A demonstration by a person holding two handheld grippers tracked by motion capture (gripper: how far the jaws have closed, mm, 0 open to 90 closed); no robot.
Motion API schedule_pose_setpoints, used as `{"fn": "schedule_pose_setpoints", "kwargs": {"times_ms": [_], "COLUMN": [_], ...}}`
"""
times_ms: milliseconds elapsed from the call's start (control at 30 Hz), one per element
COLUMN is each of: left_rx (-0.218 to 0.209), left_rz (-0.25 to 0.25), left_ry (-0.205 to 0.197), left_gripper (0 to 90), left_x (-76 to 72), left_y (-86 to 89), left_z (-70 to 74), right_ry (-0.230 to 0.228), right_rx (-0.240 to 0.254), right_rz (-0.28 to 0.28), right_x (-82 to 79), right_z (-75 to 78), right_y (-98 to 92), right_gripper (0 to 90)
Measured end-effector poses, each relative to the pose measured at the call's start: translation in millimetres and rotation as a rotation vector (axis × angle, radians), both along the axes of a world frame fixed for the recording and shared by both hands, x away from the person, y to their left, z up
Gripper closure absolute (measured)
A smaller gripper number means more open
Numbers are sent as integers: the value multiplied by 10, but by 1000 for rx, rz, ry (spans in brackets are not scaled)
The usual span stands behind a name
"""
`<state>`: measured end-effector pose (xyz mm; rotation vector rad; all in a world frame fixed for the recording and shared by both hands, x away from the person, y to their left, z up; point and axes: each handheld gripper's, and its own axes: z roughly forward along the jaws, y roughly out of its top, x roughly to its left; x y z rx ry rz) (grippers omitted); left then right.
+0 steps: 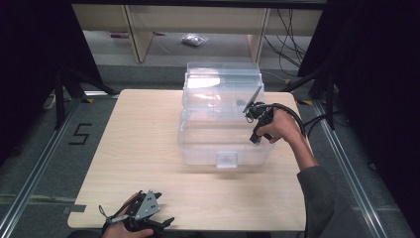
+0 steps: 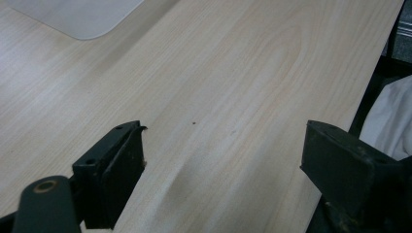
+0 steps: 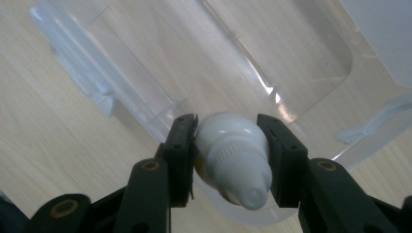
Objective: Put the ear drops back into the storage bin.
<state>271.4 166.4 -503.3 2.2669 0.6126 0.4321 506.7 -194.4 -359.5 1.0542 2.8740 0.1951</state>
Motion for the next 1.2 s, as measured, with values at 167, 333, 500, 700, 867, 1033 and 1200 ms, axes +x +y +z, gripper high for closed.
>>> {"fn": "schedule_pose_setpoints", "kwargs": {"times_ms": [167, 333, 500, 700, 867, 1033, 1200], "left_rx": [-16, -10, -2, -6, -5, -10, -6], "left_rz": [7, -6, -8, 2, -6, 10, 7], "left_ry": [1, -9, -13, -6, -13, 11, 3], "left_gripper": [151, 151, 151, 151, 151, 151, 151], "left_x": [-11, -4, -5, -11, -4, -26, -21], "left_y": [-8, -5, -2, -8, -3, -10, -8], "left_z": [-4, 2, 5, 2, 4, -1, 1], "right_ry": [29, 50, 43, 78, 82, 71, 88], "right_rx": [-11, -53, -57, -33, -26, -28, -11], "right_rz": [-34, -81, -68, -123, -125, -124, -117], "right_x": [106, 158, 220, 244, 264, 280, 291], "right_z": [-122, -180, -264, -379, -419, -441, -512], "right_y": [-13, -25, -36, -55, -75, -72, -78], "right_gripper": [603, 603, 603, 603, 603, 603, 603]}}
